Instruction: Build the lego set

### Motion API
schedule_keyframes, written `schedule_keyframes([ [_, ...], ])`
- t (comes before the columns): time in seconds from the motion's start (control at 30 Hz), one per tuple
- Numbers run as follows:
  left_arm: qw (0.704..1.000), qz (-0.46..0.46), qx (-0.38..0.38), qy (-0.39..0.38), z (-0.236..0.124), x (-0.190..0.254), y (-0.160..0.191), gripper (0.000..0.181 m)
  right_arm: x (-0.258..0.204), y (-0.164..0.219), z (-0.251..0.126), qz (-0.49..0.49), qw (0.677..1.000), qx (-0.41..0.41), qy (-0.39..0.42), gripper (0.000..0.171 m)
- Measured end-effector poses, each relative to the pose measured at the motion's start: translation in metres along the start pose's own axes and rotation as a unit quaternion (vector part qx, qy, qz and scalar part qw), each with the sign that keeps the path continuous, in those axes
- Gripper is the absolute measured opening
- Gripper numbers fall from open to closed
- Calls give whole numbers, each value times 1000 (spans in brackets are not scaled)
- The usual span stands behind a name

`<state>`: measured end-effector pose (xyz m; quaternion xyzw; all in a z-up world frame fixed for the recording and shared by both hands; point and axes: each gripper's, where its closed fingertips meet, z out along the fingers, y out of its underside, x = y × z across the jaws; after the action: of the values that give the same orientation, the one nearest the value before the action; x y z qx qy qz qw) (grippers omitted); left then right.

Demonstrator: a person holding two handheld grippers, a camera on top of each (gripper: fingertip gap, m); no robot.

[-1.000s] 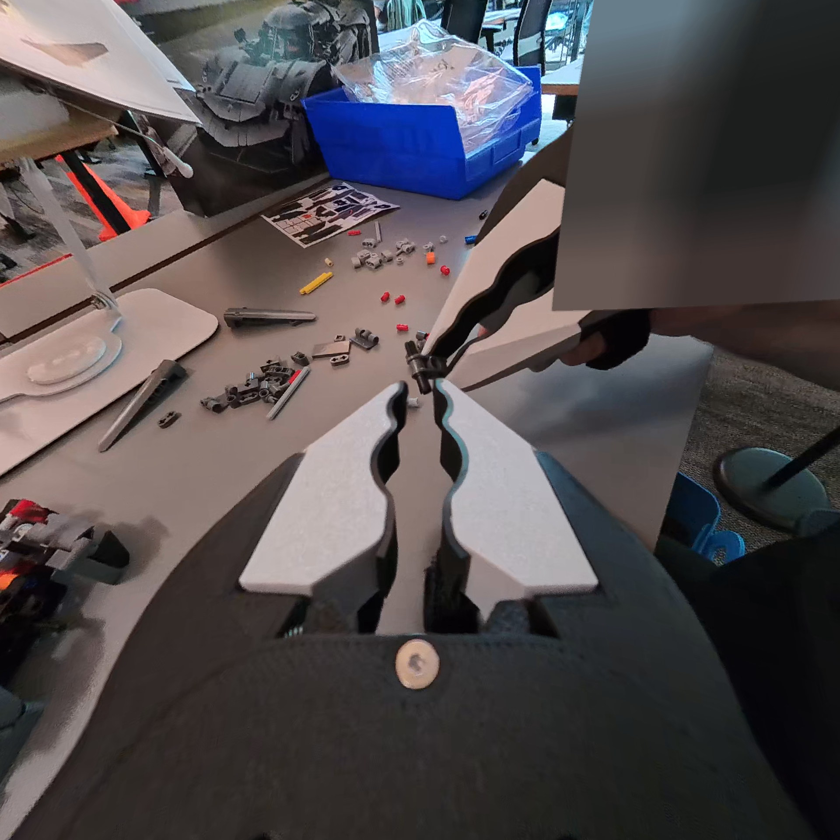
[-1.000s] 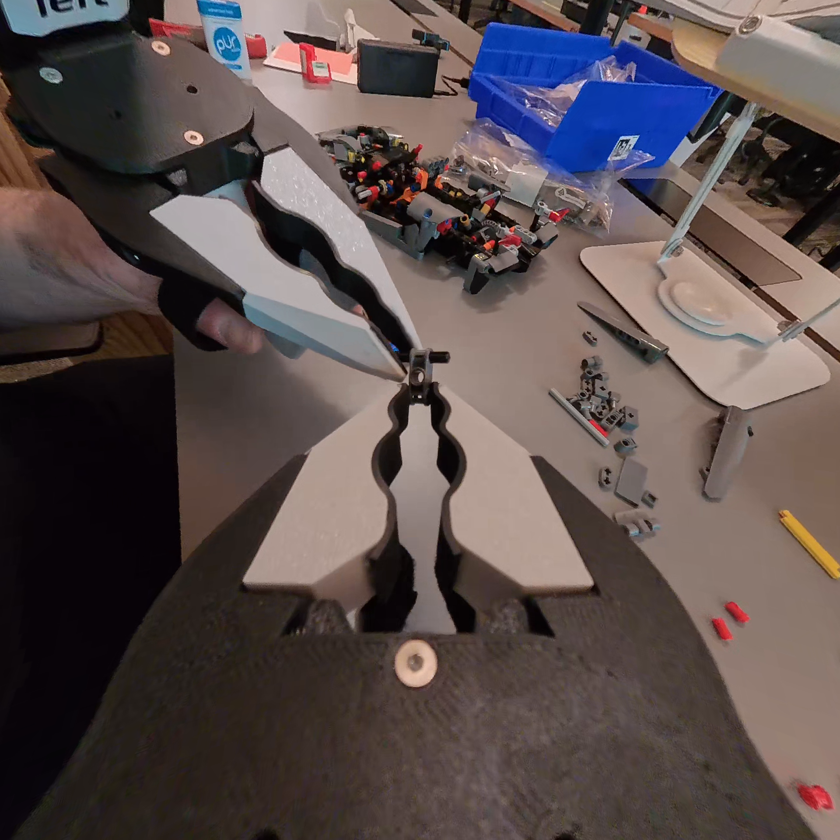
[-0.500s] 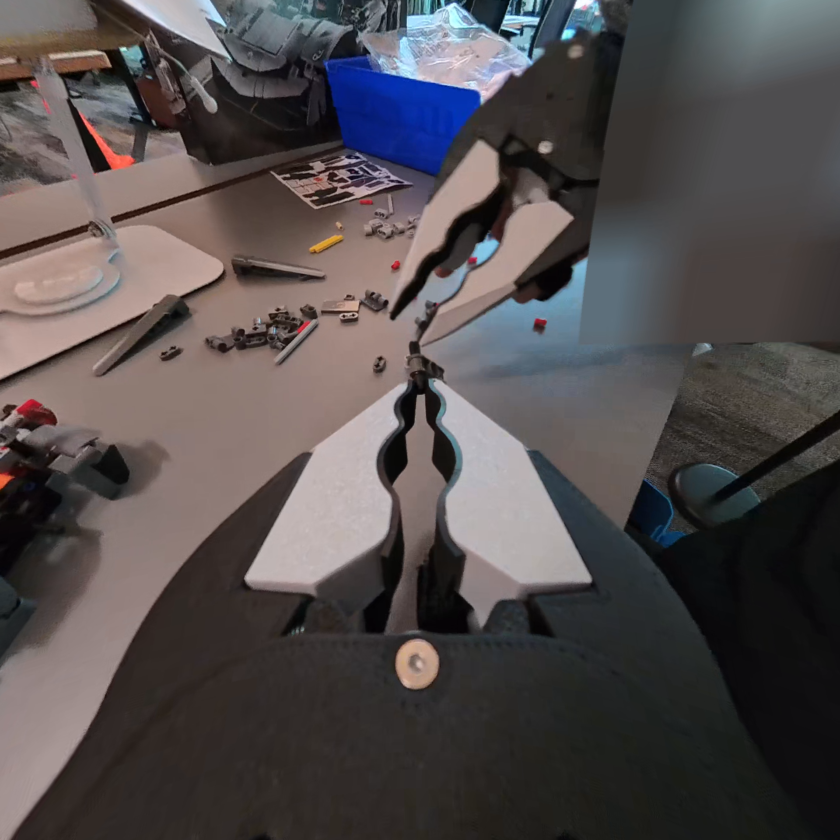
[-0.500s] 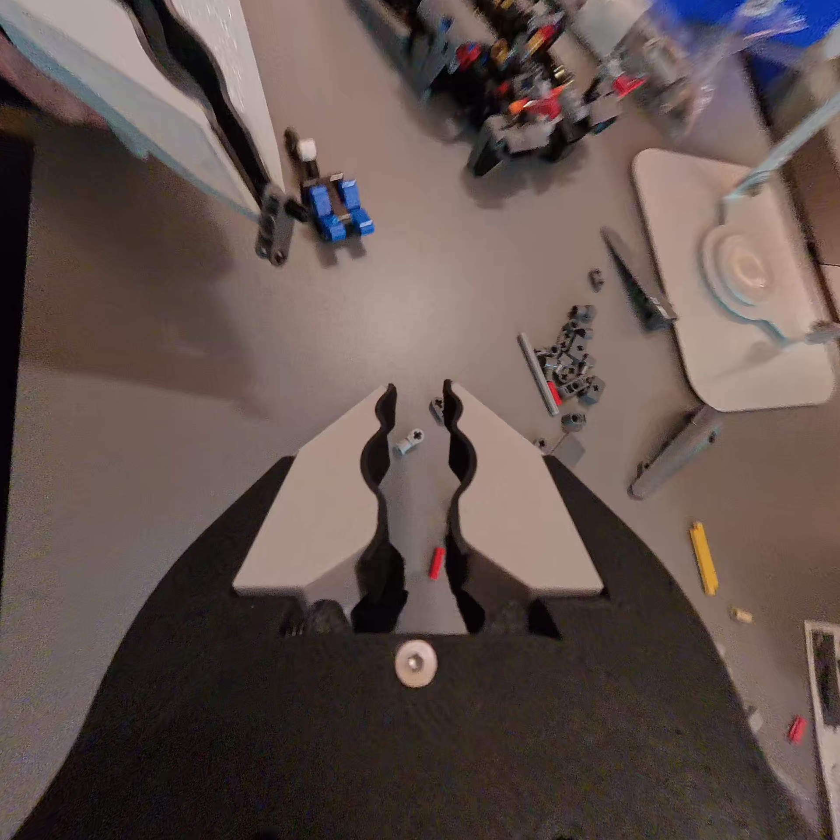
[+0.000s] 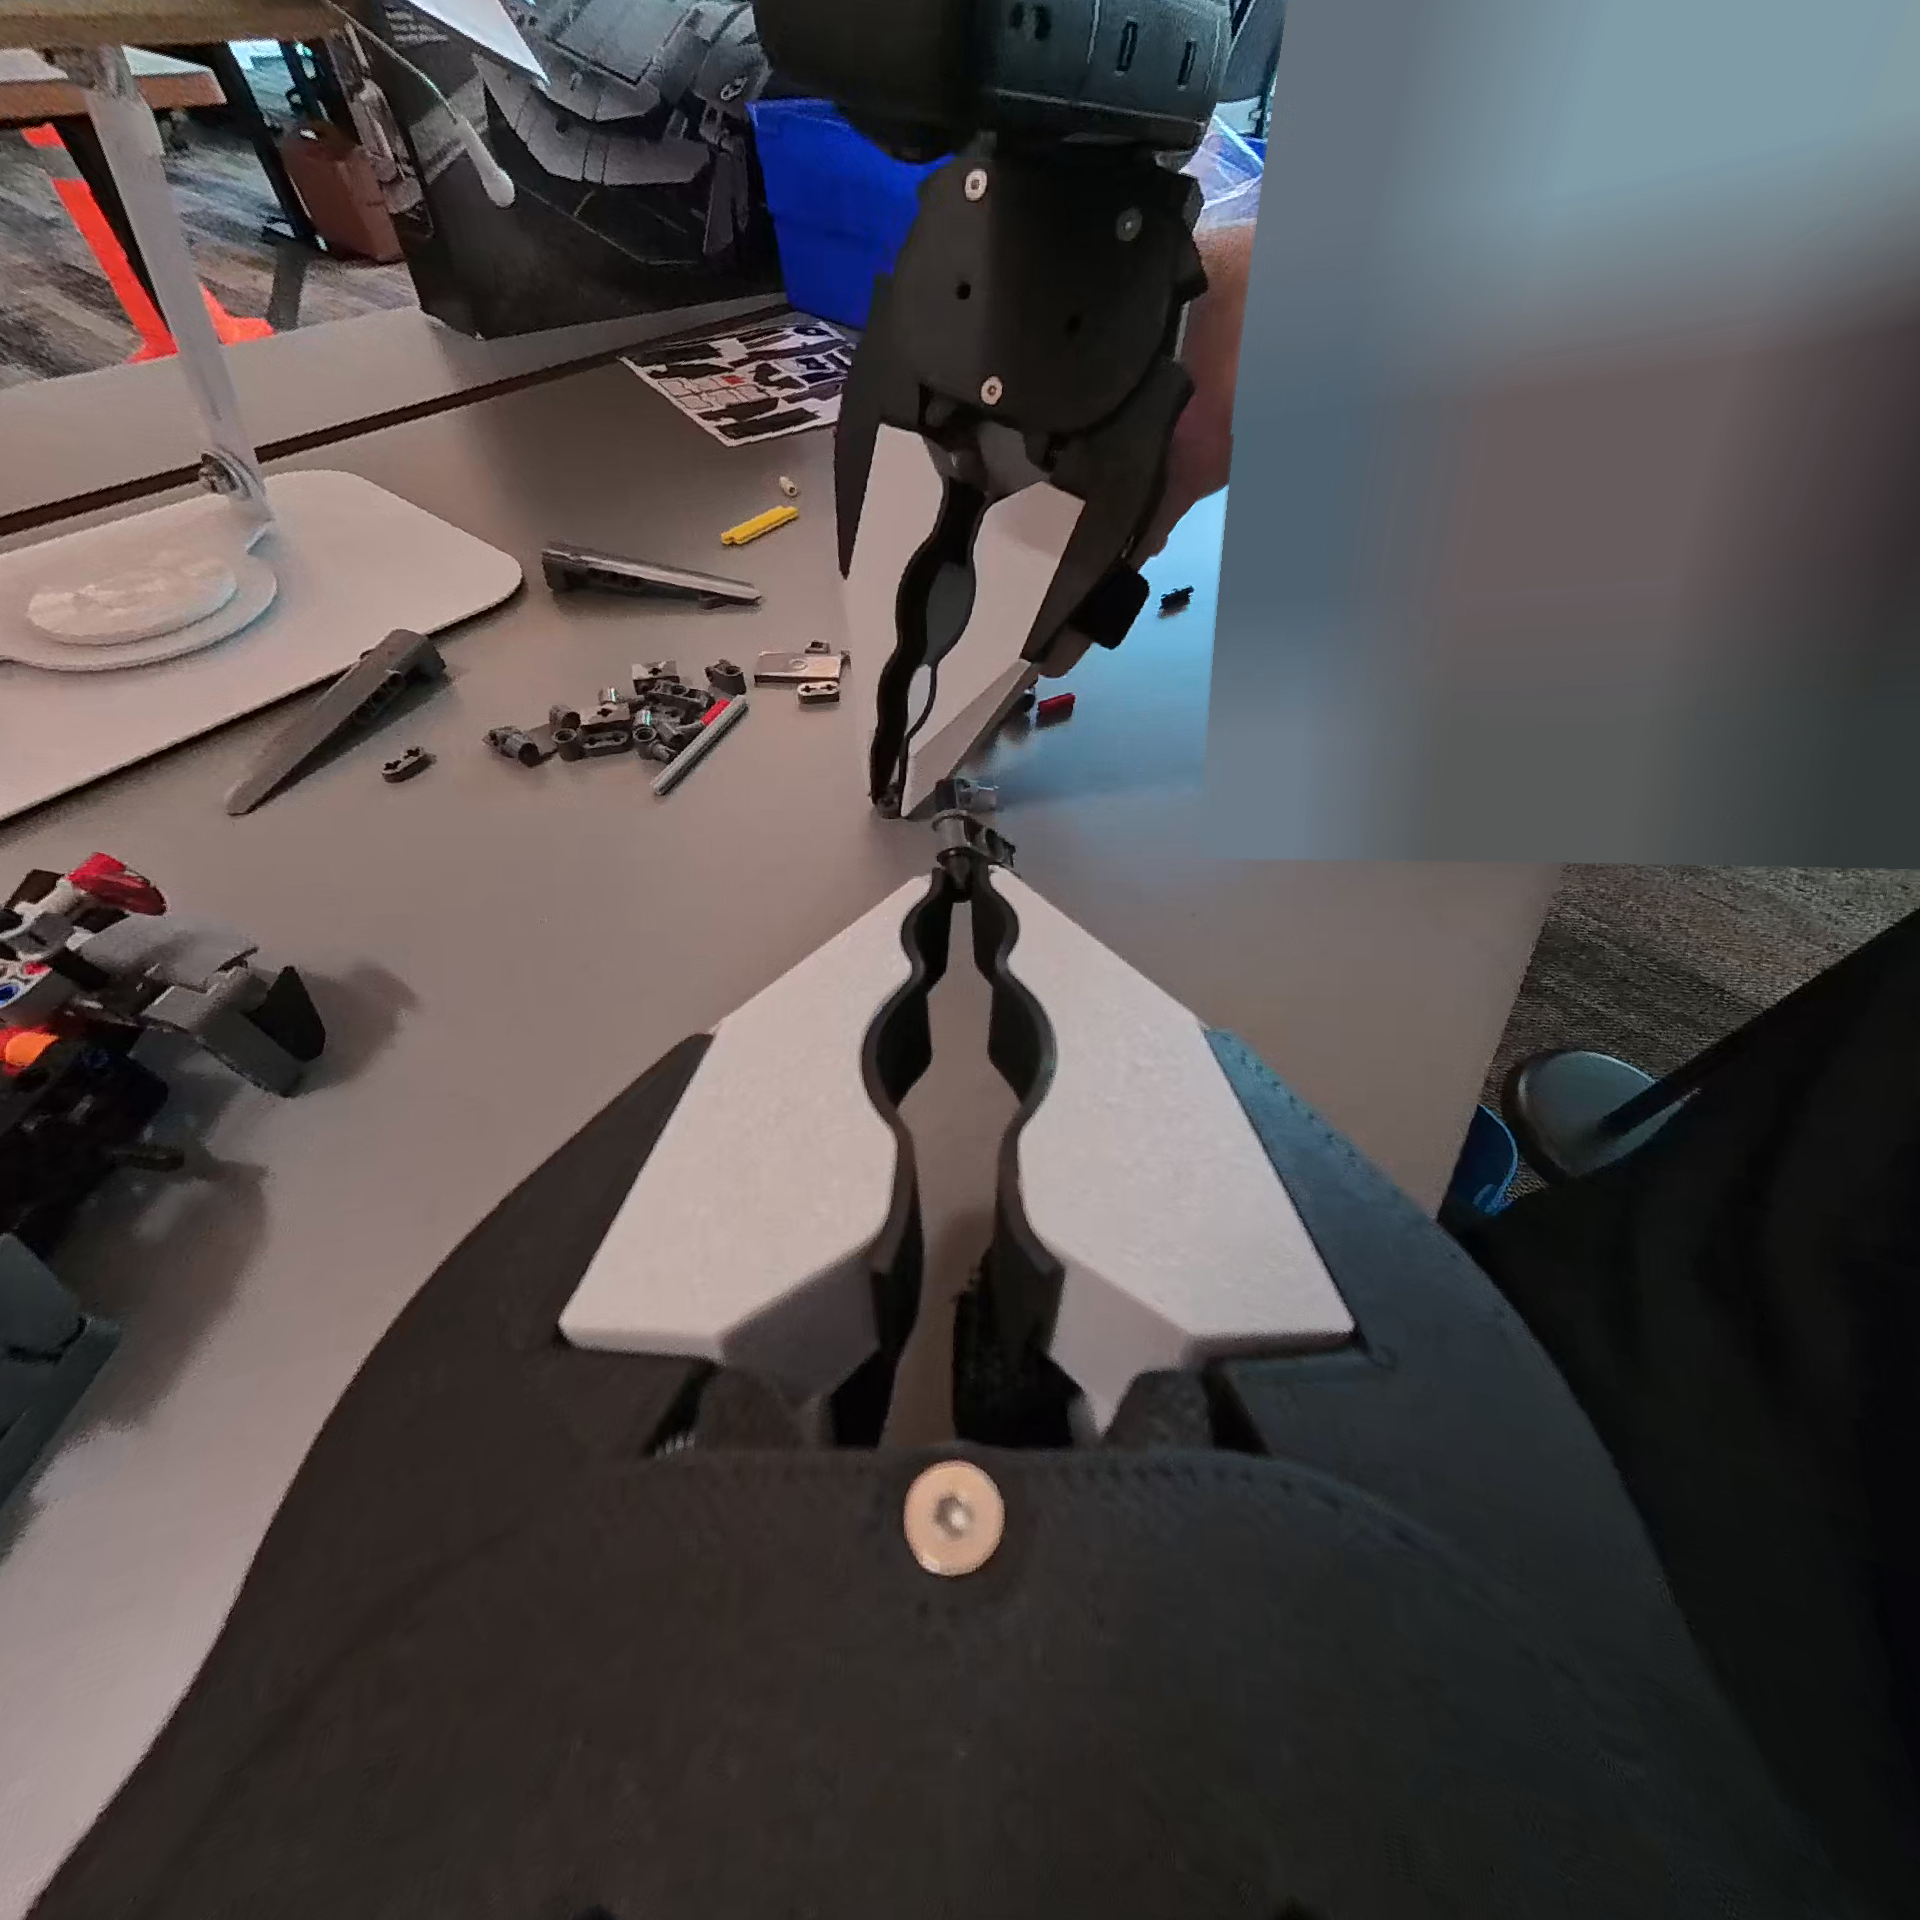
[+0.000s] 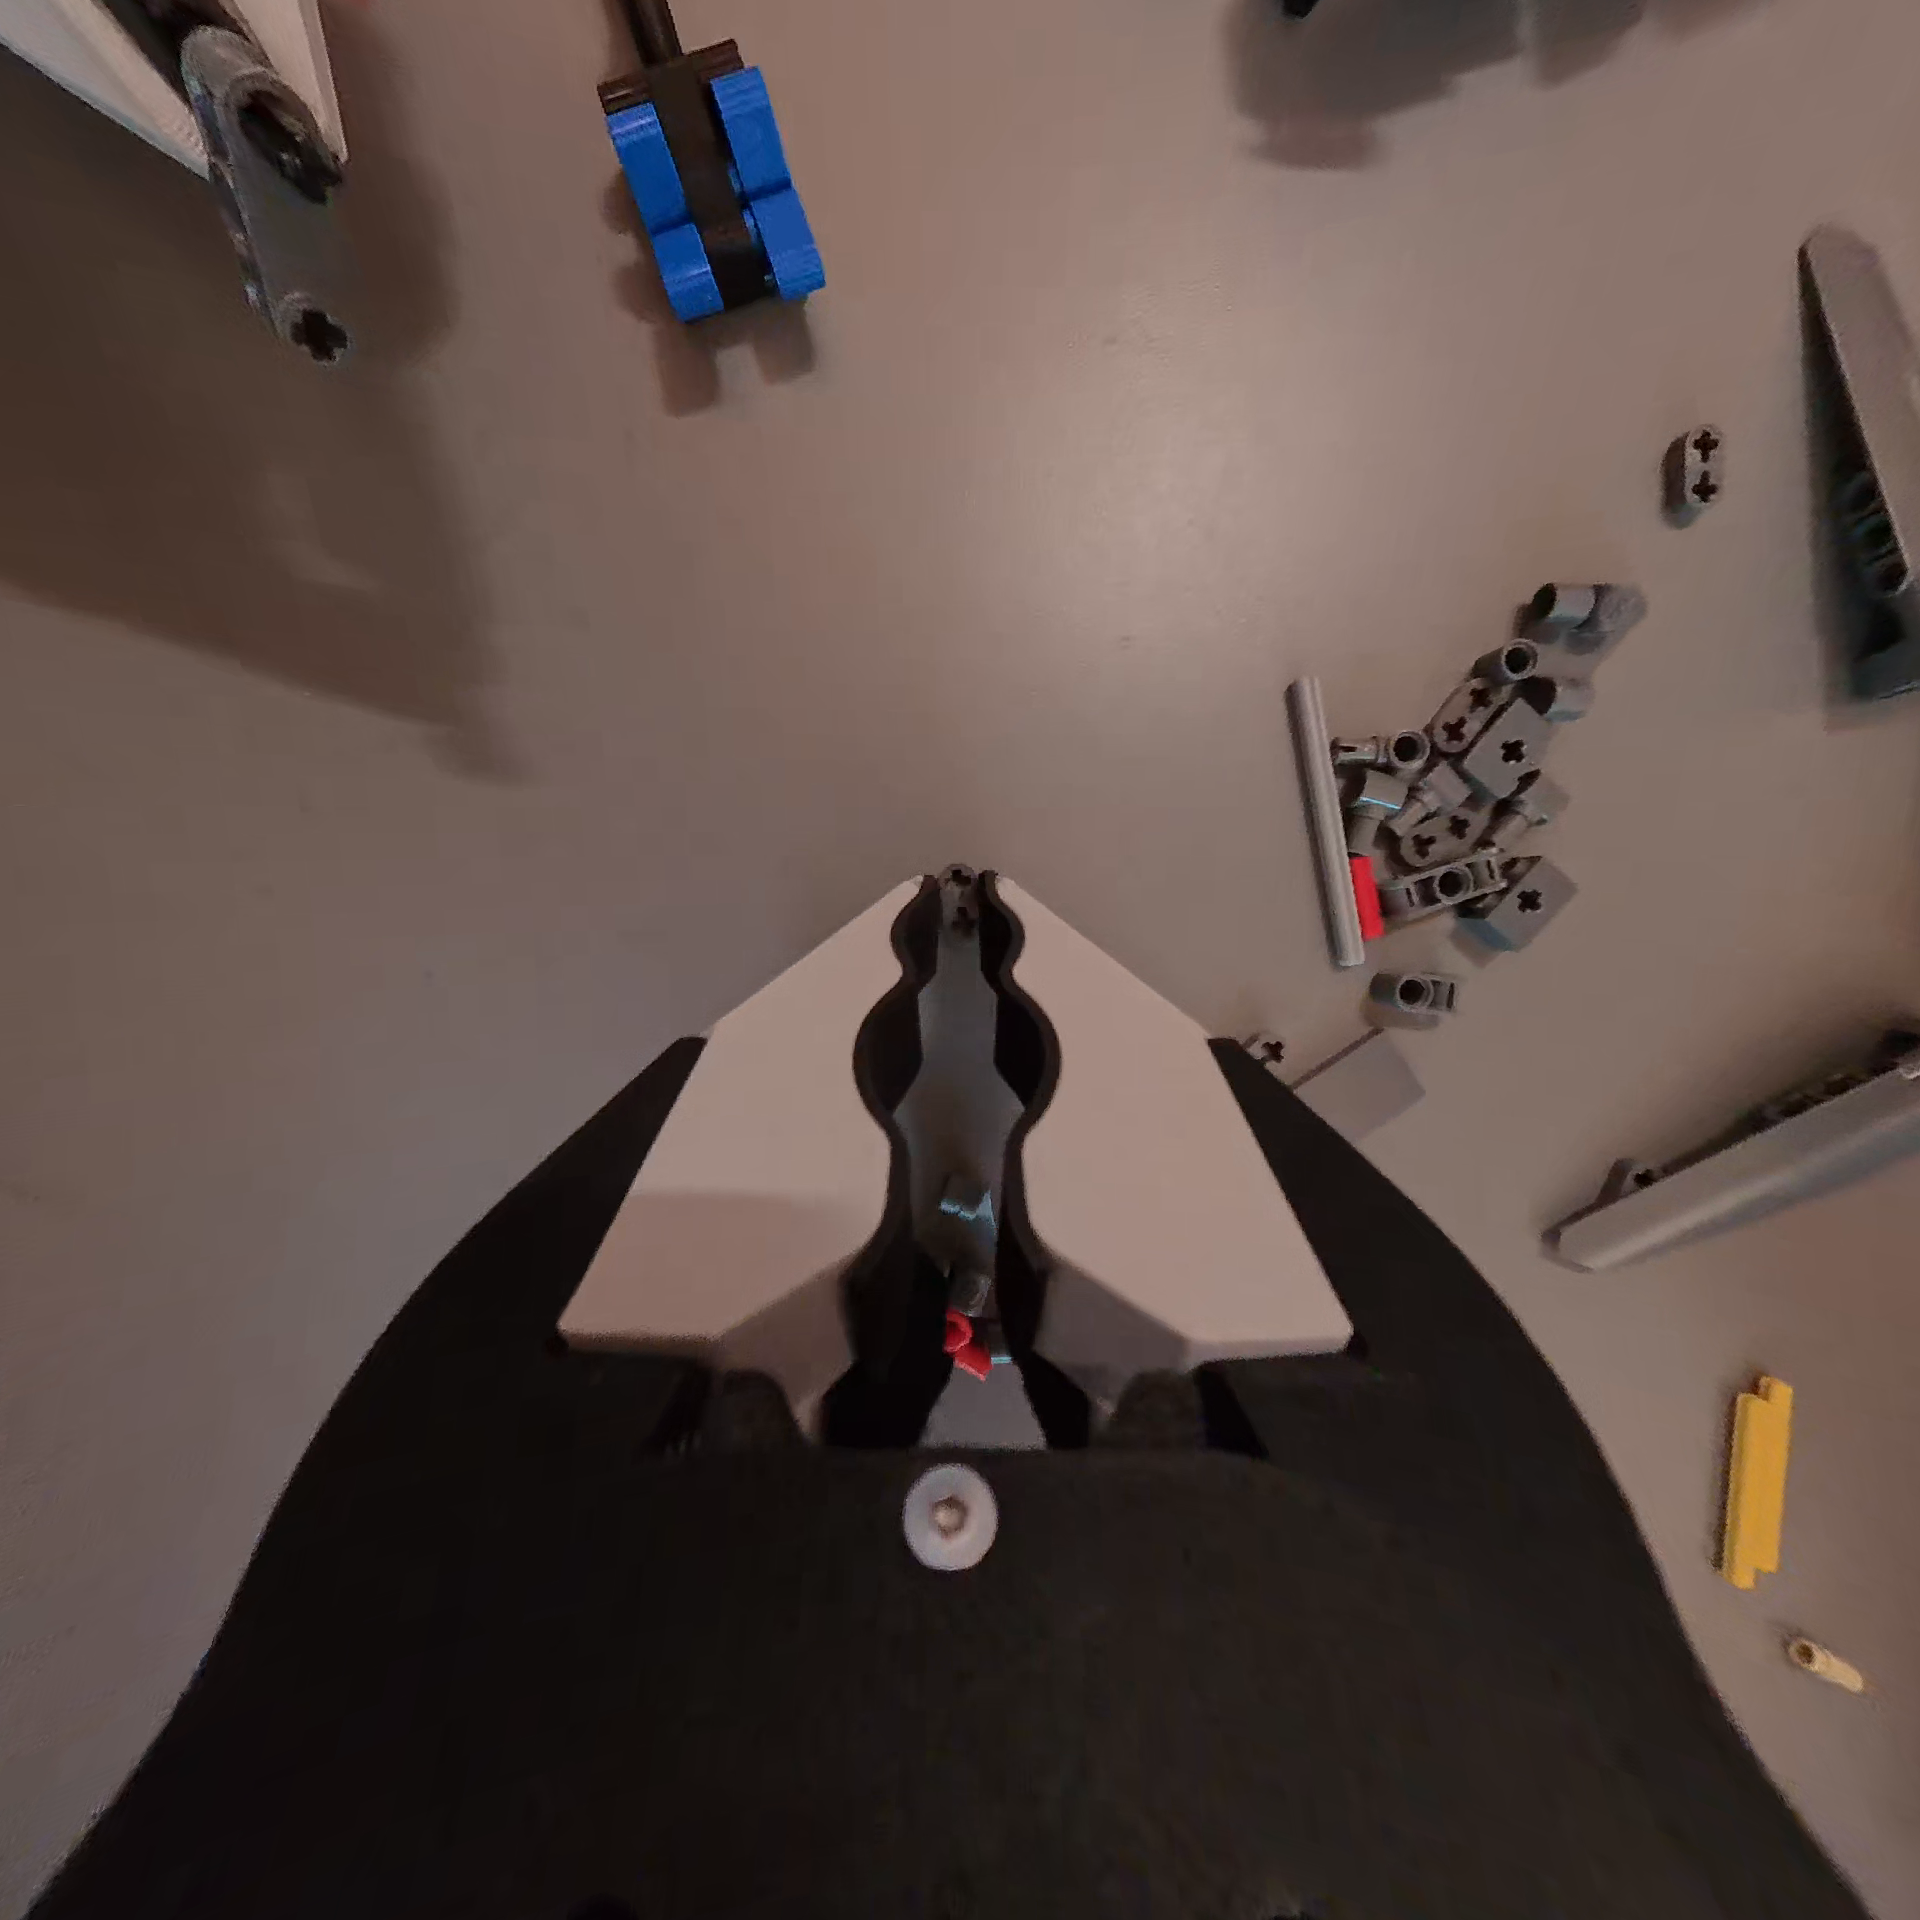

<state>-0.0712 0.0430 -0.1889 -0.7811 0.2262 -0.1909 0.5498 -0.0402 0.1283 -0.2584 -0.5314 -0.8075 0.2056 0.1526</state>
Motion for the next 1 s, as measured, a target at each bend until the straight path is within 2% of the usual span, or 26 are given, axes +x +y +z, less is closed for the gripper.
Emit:
schedule_keyframes([
  [0.13,1000,2,8,1,0,-1,-3,1,0,-7,-3,24,999,39,-4,4],
  [0.27,999,37,16,-5,-2,2,-5,1,-29,-59,-33,55,977,196,-63,4],
  [0.37,997,78,22,-18,-2,4,-6,2,-53,-85,-50,52,958,264,-94,4],
  [0.5,990,132,36,-37,-4,6,-9,2,-62,-95,-58,52,943,310,-104,3],
  [0.7,987,143,70,-34,-9,8,-17,2,-71,-103,-67,56,919,367,-135,4],
  [1.0,982,158,102,-19,-13,15,-24,2,-74,-104,-73,57,902,396,-165,4],
])
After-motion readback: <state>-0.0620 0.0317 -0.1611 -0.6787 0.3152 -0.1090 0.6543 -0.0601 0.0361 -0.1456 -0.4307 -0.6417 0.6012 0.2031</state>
